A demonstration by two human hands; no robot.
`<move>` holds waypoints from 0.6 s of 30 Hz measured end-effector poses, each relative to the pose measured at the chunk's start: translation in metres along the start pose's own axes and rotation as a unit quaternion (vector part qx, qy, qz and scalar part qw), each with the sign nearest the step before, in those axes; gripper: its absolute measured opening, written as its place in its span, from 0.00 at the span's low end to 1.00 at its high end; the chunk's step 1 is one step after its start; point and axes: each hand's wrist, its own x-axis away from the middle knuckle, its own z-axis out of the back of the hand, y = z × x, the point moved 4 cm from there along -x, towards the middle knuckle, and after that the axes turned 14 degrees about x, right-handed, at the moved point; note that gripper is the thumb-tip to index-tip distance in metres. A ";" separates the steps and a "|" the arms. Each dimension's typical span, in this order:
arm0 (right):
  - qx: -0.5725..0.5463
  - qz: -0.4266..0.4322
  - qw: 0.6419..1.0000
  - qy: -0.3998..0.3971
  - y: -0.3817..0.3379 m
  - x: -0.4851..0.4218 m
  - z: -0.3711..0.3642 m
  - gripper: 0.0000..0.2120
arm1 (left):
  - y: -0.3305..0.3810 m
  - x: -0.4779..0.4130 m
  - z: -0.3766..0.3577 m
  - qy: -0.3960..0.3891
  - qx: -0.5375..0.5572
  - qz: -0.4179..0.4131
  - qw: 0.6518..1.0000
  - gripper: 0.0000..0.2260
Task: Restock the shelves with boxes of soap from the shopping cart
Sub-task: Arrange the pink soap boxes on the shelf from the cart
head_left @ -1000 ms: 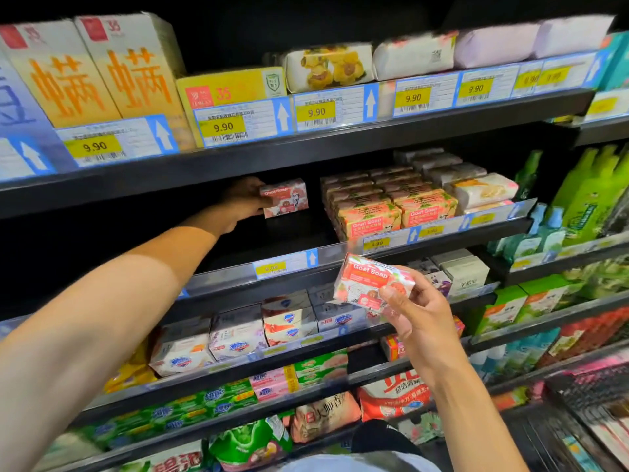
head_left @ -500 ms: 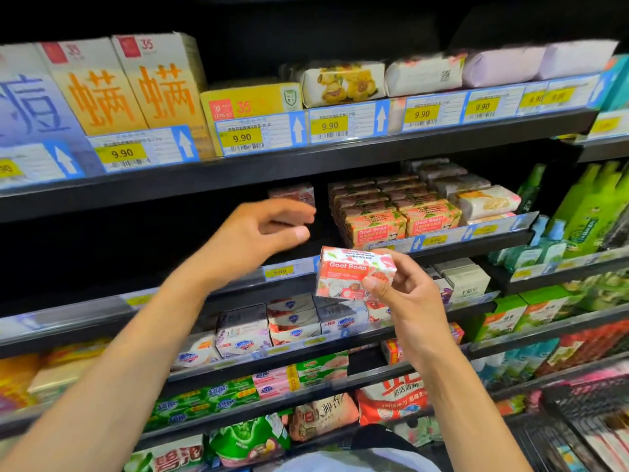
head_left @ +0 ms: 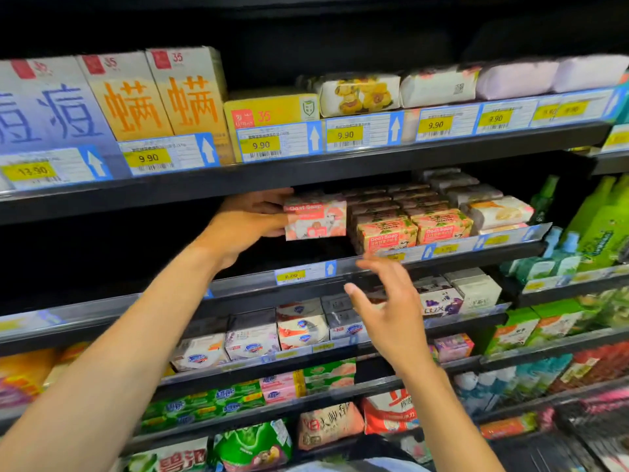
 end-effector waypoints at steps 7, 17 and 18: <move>0.103 0.098 0.990 0.011 0.010 0.008 -0.024 0.12 | -0.040 -0.055 0.007 -0.007 -0.067 0.050 0.996 0.17; 0.092 0.084 0.992 -0.008 0.017 0.002 -0.025 0.10 | -0.061 -0.095 0.020 0.009 -0.269 -0.032 0.962 0.15; 0.094 0.085 0.992 -0.005 0.017 0.002 -0.025 0.10 | -0.063 -0.097 0.021 0.004 -0.266 -0.033 0.963 0.15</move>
